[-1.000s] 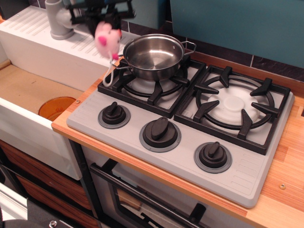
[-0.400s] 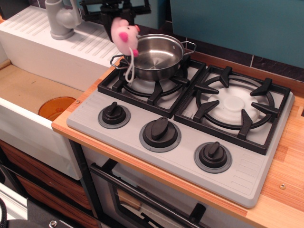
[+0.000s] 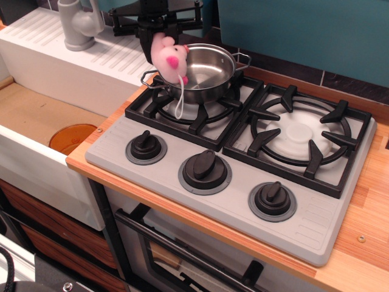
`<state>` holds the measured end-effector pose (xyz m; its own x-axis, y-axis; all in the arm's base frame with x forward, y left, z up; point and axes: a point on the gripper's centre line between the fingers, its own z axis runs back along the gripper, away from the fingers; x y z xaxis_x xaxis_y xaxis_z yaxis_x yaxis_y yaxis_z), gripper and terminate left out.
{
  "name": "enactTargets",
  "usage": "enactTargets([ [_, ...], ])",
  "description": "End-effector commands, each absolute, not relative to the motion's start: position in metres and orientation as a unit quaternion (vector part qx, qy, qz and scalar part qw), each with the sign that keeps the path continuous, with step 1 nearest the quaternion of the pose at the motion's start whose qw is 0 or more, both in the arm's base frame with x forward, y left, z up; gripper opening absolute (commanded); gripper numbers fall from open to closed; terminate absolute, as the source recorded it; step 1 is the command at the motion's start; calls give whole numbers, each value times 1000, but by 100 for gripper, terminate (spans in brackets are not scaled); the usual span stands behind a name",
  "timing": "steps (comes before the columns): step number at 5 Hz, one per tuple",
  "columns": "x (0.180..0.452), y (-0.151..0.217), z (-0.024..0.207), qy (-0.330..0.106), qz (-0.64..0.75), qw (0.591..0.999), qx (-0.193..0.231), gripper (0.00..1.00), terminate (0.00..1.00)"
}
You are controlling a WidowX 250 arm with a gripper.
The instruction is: Put stuffedpig in pan
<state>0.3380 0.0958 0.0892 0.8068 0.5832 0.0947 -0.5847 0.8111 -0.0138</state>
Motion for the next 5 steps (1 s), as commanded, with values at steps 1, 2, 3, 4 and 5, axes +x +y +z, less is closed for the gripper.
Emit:
enactTargets([
  [1,345,104,110,-104,325,940,9,0,0],
  [2,349,103,110,-112,374,921,10,0,0],
  [3,350,100,113,-114,423,899,29,0,0],
  [4,351,99,115,-112,439,891,33,0,0],
  [5,352,100,116,-116,448,886,37,0,0],
])
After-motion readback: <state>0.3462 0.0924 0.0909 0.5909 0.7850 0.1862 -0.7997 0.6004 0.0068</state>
